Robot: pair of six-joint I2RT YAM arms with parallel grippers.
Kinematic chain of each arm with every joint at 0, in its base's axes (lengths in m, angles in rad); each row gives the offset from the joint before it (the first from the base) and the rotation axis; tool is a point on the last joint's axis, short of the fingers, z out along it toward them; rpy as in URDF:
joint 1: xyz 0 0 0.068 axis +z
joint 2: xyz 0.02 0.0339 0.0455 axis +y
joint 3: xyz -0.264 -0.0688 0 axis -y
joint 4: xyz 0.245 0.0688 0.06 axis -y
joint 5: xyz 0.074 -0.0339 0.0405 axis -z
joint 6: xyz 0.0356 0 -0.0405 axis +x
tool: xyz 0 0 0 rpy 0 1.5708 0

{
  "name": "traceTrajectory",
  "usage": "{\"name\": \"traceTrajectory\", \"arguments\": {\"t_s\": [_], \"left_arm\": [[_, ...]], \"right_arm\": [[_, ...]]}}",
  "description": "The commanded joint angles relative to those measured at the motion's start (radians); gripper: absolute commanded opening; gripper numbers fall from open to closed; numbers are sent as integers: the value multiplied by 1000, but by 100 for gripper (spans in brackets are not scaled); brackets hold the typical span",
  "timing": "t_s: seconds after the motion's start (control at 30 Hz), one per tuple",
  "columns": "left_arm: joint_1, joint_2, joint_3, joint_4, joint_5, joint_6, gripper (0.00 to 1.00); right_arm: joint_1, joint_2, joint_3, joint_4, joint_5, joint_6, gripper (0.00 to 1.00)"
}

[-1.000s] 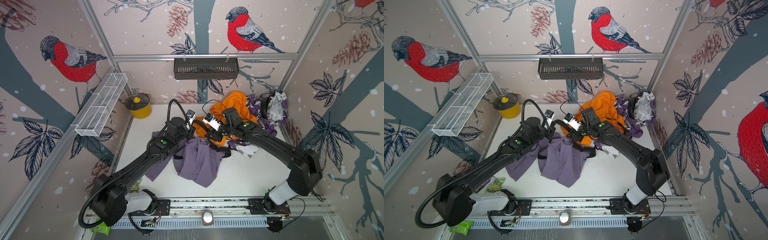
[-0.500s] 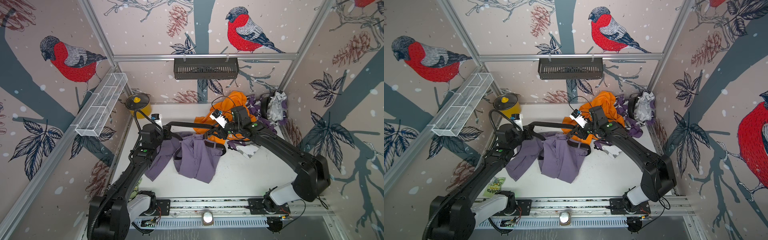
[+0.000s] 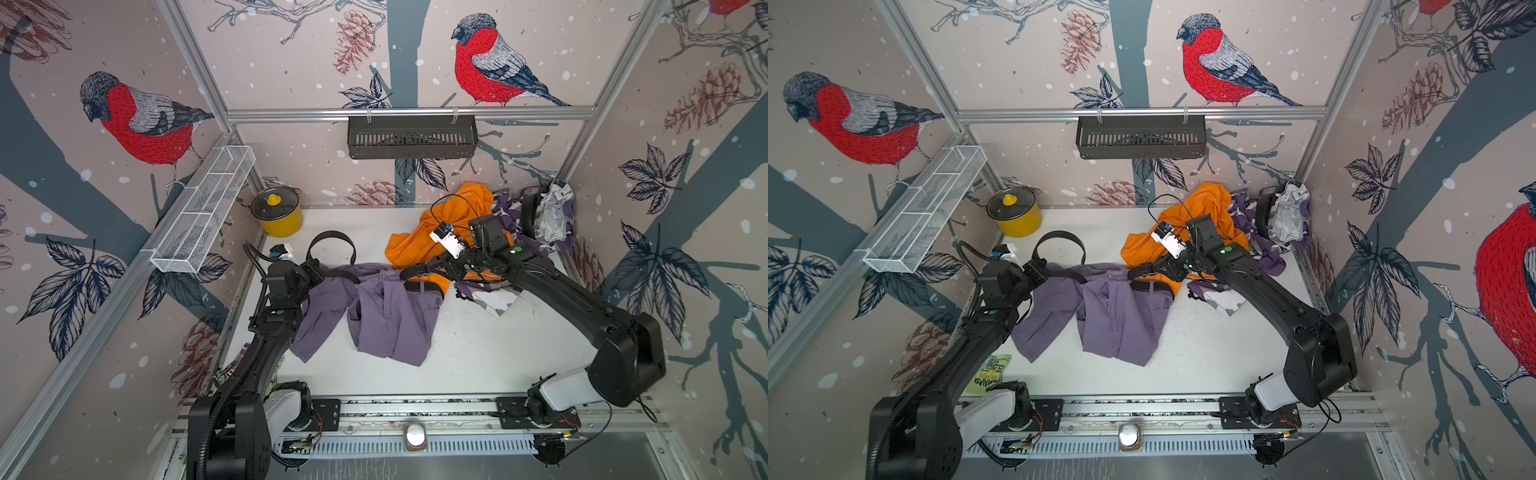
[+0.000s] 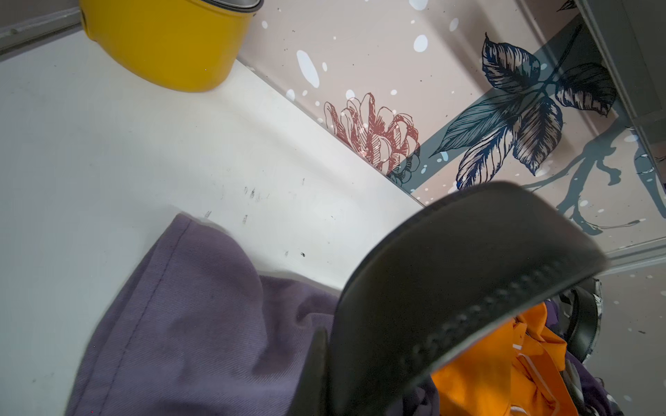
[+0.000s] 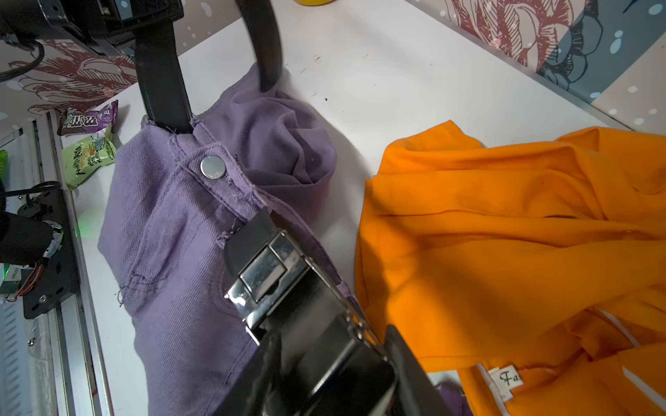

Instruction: Remove the belt from the trousers

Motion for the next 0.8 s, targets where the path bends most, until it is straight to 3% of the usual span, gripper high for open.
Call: {"name": "traceTrajectory", "arguments": {"t_s": [0.0, 0.03, 0.07, 0.13, 0.23, 0.43, 0.57, 0.67, 0.77], "left_arm": [[-26, 9, 35, 26, 5, 66, 0], [-39, 14, 56, 8, 10, 87, 14], [-52, 19, 82, -23, 8, 102, 39], [-77, 18, 135, -91, -20, 123, 72], [-109, -22, 192, -170, -73, 155, 91], [-169, -114, 272, -212, -123, 239, 99], [-333, -104, 343, -181, -119, 335, 99], [-446, -42, 353, -93, -25, 326, 99], [-508, 55, 320, 5, 99, 238, 98]], "right_arm": [[6, 12, 26, -11, 61, 17, 0], [9, 18, 40, -7, 61, 21, 0], [13, 24, 58, -7, 57, 25, 0], [20, 33, 98, -10, 65, 37, 0], [26, 52, 177, -25, 86, 52, 0], [49, 120, 361, -112, 154, 62, 0], [56, 166, 467, -157, 174, 74, 0], [57, 183, 519, -172, 185, 89, 0], [57, 194, 560, -183, 191, 102, 0]]}}
